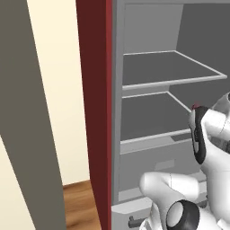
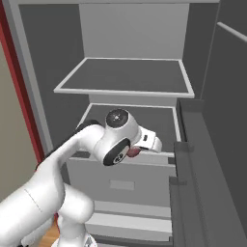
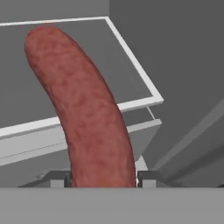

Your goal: Move the hot dog bun to the plate on the dining table and place the condiment next to that plate. Then navigate to the fridge and take the sausage and place it on the plate as well.

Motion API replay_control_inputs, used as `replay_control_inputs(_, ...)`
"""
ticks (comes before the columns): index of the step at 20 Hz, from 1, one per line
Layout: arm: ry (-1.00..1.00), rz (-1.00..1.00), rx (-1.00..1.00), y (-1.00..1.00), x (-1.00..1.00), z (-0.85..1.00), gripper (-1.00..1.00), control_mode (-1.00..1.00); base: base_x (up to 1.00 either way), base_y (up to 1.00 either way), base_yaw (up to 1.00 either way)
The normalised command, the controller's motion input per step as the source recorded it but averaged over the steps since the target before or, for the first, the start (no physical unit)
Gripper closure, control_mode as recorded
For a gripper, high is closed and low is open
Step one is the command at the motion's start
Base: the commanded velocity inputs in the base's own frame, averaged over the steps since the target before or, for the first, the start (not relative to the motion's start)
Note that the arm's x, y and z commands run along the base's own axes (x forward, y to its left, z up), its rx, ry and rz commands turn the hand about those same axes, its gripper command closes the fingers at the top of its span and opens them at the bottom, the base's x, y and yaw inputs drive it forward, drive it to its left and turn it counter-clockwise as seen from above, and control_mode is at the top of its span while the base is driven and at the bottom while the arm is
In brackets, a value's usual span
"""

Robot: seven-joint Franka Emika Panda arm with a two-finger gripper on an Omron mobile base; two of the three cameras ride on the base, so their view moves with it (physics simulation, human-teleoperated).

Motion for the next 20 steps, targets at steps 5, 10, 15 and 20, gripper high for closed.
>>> replay_control_inputs(5,0.26,0.0,0.0,0.46,-0.54,0.77,1.0,-1.0,0.0,0.0,0.0)
replay_control_inputs(10,0.21,0.0,-0.02,0.57,-0.58,0.39,1.0,-1.0,0.0,0.0,0.0)
replay_control_inputs(15,0.0,0.0,-0.02,0.08,-0.13,0.0,1.0,1.0,-0.75,0.06,0.0)
replay_control_inputs(20,0.0,0.0,0.0,0.0,0.0,0.0,1.0,1.0,-1.0,0.0,-0.07)
